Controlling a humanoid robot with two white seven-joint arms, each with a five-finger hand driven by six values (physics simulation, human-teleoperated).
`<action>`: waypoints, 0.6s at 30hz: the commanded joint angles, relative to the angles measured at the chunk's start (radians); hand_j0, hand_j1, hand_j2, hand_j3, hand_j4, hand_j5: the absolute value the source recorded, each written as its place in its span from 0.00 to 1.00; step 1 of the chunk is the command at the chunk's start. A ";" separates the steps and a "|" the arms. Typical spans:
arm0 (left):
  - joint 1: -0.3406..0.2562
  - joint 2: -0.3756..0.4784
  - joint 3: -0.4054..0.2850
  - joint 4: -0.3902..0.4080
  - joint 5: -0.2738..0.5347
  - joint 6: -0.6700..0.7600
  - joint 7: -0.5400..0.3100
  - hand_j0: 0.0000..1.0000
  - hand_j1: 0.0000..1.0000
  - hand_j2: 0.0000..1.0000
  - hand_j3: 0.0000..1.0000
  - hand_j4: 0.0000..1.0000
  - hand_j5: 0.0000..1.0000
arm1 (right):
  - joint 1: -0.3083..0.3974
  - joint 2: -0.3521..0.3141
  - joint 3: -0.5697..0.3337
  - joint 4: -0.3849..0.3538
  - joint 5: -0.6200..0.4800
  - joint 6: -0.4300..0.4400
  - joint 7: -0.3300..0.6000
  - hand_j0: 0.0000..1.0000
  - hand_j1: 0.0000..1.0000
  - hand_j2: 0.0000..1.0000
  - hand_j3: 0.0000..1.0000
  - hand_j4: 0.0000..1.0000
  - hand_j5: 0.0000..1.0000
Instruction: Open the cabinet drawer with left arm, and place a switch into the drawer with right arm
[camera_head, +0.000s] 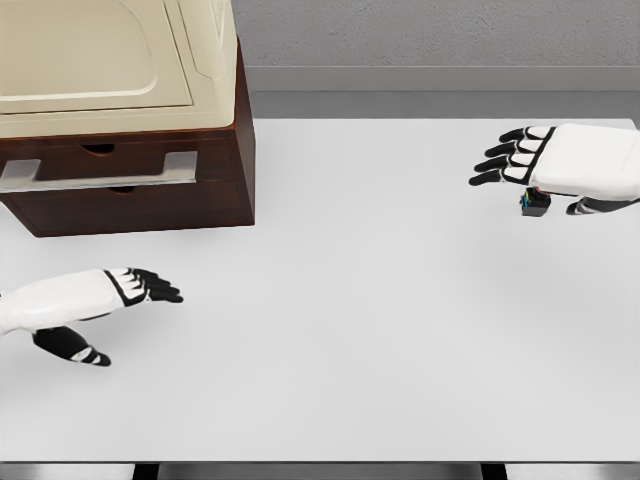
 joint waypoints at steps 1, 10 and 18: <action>0.000 -0.006 -0.001 -0.009 0.006 0.002 -0.014 1.00 1.00 1.00 1.00 1.00 1.00 | 0.000 0.000 0.000 0.000 -0.004 0.003 0.000 1.00 1.00 1.00 1.00 1.00 1.00; -0.129 -0.020 -0.005 -0.017 0.042 0.002 0.040 1.00 1.00 1.00 1.00 1.00 1.00 | -0.017 -0.015 -0.128 0.077 -0.027 0.003 0.000 1.00 1.00 1.00 1.00 1.00 1.00; -0.238 0.055 -0.168 -0.017 0.477 0.002 -0.070 1.00 1.00 1.00 1.00 1.00 1.00 | -0.021 -0.003 0.023 0.239 -0.012 0.003 0.000 1.00 1.00 1.00 1.00 1.00 1.00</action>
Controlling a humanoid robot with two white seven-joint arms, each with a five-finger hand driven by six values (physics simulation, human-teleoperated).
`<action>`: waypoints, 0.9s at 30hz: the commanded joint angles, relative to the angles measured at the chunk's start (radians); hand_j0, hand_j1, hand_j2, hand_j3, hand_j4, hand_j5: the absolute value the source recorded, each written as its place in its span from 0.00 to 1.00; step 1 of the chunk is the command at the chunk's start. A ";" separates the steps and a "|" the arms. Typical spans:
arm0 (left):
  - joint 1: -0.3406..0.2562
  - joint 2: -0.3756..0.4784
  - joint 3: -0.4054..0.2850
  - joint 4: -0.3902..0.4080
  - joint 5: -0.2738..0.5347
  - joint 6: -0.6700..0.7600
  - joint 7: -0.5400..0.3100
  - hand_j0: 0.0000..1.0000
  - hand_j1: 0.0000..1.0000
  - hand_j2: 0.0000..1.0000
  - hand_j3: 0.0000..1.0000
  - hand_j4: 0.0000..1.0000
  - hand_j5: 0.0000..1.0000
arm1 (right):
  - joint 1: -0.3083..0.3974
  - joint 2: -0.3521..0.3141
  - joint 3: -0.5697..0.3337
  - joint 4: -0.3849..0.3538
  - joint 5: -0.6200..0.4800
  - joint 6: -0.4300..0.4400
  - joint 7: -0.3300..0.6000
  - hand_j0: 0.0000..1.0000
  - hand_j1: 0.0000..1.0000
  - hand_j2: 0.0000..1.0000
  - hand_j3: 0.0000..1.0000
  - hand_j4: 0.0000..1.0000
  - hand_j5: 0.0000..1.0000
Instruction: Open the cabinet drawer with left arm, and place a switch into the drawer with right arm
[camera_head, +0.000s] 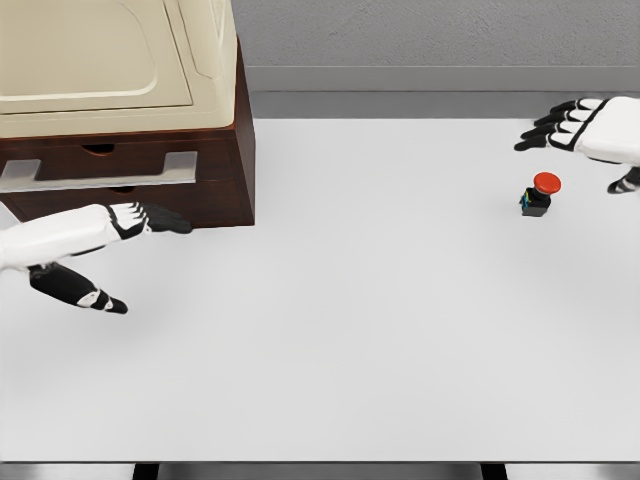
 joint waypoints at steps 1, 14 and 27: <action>-0.002 -0.005 -0.028 0.000 0.249 0.002 -0.140 1.00 1.00 1.00 1.00 1.00 1.00 | -0.002 0.011 0.045 0.086 -0.003 0.002 0.000 1.00 1.00 1.00 1.00 1.00 1.00; -0.222 0.119 -0.028 0.004 0.327 0.336 -0.140 1.00 1.00 1.00 1.00 1.00 1.00 | -0.127 0.173 0.166 0.317 0.137 0.002 0.000 1.00 1.00 1.00 1.00 1.00 1.00; -0.261 0.076 -0.057 0.009 0.257 0.590 -0.138 1.00 1.00 1.00 1.00 1.00 1.00 | -0.201 0.255 0.229 0.486 0.174 0.002 0.000 1.00 1.00 1.00 1.00 1.00 1.00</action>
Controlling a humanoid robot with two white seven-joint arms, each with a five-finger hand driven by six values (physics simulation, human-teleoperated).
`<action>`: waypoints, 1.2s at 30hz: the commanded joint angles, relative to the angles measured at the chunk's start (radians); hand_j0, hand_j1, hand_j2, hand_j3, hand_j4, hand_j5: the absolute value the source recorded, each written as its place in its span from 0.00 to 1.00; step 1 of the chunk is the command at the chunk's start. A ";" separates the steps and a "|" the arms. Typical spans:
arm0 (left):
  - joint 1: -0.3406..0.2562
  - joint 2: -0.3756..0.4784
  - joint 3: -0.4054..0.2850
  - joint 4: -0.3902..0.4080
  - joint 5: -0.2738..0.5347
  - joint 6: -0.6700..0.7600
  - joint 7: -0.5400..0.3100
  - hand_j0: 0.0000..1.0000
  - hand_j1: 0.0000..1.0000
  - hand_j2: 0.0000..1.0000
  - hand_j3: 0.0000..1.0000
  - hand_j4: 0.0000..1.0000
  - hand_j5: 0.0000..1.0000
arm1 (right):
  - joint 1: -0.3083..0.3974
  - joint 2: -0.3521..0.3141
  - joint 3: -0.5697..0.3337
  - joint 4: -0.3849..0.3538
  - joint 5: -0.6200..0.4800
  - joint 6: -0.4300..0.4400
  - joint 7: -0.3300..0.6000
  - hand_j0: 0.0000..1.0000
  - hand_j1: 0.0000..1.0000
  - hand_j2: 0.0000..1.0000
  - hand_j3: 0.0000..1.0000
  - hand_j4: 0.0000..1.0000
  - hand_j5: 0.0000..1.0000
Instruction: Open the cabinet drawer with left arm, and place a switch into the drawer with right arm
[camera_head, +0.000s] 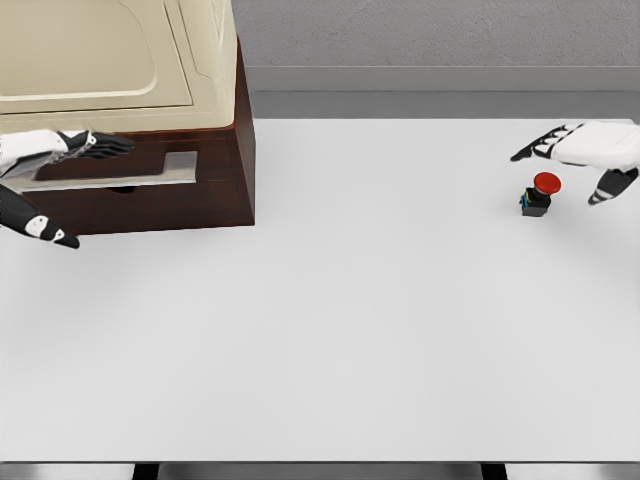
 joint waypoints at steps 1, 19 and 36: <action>0.000 -0.009 -0.016 0.000 0.001 0.027 0.019 1.00 1.00 1.00 1.00 1.00 1.00 | -0.002 0.025 0.003 0.044 0.010 0.002 0.000 1.00 1.00 1.00 1.00 1.00 1.00; 0.002 -0.029 -0.094 0.029 -0.126 0.040 0.108 1.00 1.00 1.00 1.00 1.00 1.00 | -0.049 0.078 0.060 0.159 0.046 0.002 0.000 1.00 1.00 1.00 1.00 1.00 1.00; 0.009 0.023 -0.137 0.012 -0.118 -0.042 0.099 1.00 1.00 1.00 1.00 1.00 1.00 | -0.058 0.106 0.086 0.174 0.047 0.002 0.000 1.00 1.00 1.00 1.00 1.00 1.00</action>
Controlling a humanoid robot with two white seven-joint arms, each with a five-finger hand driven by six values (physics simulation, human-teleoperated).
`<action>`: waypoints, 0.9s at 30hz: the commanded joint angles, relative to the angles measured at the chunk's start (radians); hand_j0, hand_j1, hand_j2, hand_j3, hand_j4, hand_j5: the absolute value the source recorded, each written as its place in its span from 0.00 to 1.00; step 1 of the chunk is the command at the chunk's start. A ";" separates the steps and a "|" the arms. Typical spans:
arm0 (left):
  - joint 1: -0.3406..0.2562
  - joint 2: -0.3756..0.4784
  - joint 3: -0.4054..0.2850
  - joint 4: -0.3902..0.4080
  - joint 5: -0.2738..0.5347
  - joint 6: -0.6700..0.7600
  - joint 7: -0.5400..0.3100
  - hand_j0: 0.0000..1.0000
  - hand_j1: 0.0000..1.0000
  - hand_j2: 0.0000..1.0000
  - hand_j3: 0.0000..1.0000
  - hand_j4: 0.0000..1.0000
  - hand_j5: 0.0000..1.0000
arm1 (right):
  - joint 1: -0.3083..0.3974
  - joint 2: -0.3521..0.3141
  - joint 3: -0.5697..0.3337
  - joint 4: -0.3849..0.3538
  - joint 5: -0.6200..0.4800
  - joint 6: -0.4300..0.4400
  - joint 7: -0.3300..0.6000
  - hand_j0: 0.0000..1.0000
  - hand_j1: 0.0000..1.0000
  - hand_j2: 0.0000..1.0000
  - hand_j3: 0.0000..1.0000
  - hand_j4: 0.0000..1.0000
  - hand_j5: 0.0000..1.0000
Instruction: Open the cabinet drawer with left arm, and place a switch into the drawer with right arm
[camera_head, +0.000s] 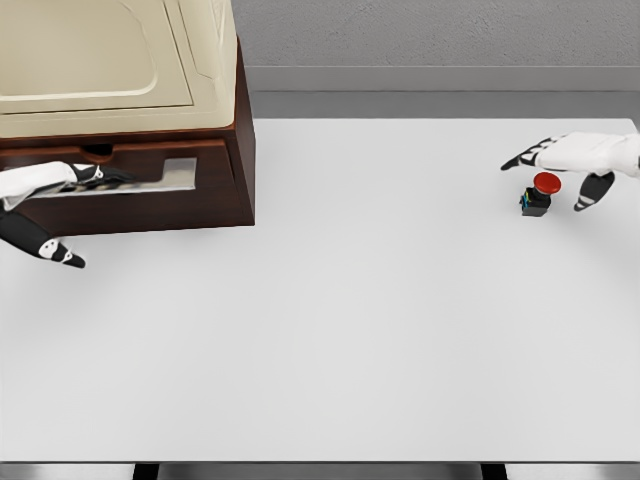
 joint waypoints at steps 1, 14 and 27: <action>0.000 0.007 -0.016 -0.001 -0.006 -0.014 -0.015 1.00 1.00 1.00 1.00 1.00 1.00 | -0.002 0.002 0.006 0.004 -0.002 0.002 0.000 1.00 1.00 1.00 1.00 1.00 1.00; 0.000 0.050 -0.048 -0.015 0.027 -0.086 -0.044 1.00 1.00 1.00 1.00 1.00 1.00 | -0.011 0.007 0.009 0.032 0.003 0.002 0.000 1.00 1.00 1.00 1.00 1.00 1.00; 0.000 0.127 -0.119 -0.023 0.051 -0.253 -0.046 1.00 1.00 1.00 1.00 1.00 1.00 | -0.012 0.016 0.023 0.032 0.003 0.002 0.000 1.00 1.00 1.00 1.00 1.00 1.00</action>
